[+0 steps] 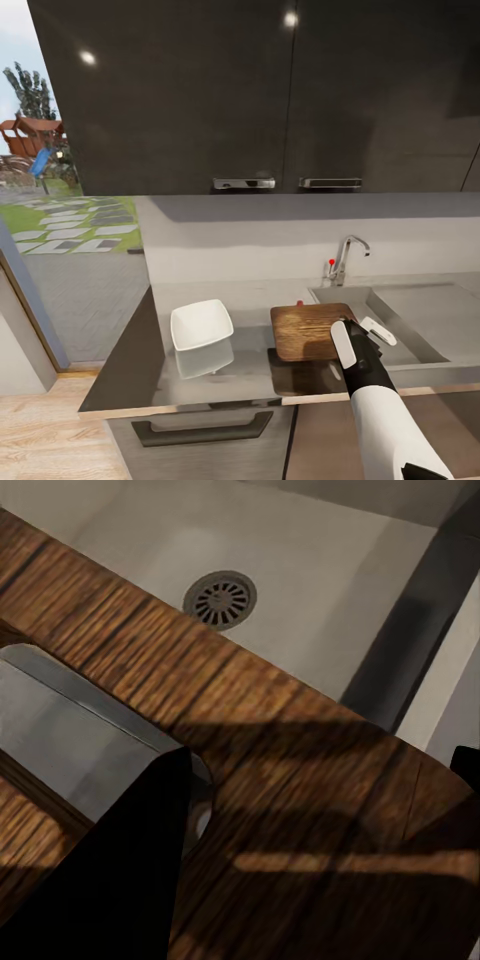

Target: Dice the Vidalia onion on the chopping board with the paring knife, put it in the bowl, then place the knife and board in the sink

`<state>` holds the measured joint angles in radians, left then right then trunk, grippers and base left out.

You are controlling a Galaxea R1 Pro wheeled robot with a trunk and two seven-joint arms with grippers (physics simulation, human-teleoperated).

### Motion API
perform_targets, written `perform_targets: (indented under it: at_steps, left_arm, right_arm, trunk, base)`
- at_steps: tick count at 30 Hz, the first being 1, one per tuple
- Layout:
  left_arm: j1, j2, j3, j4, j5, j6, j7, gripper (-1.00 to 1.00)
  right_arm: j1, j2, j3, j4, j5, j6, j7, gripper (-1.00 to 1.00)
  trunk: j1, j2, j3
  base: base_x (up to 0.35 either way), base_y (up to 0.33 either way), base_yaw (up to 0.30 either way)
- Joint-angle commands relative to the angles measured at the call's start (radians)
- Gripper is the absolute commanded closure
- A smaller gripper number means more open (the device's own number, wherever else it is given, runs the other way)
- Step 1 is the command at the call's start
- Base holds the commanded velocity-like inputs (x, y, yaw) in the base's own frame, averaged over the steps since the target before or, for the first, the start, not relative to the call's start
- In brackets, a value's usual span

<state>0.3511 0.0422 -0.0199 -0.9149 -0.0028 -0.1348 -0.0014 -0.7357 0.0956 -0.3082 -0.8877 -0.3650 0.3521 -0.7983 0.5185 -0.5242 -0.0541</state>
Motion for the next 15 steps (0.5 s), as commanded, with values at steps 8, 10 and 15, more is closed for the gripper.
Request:
perform_targets:
  at_steps: [8, 10, 15]
  left_arm:
    - [0.0, 0.001, -0.002, -0.001, 0.001, -0.002, 0.0, -1.0]
    - [0.0, 0.001, -0.002, -0.001, 0.001, -0.002, 0.0, -1.0]
    - [0.0, 0.001, -0.002, -0.001, 0.001, -0.002, 0.0, -1.0]
  right_arm:
    - [-0.001, 0.008, -0.002, 0.018, 0.001, -0.001, -0.004, 1.0]
    - [-0.001, 0.008, -0.002, 0.03, 0.002, -0.02, -0.004, 1.0]
    - [-0.001, 0.009, -0.002, 0.061, 0.002, -0.067, -0.004, 1.0]
  trunk:
    - [0.001, -0.002, -0.002]
    - [0.001, -0.002, -0.002]
    - [0.001, -0.002, -0.002]
  base:
    - [0.0, 0.172, 0.0]
    - [0.0, 0.295, 0.0]
    - [0.0, 0.309, 0.0]
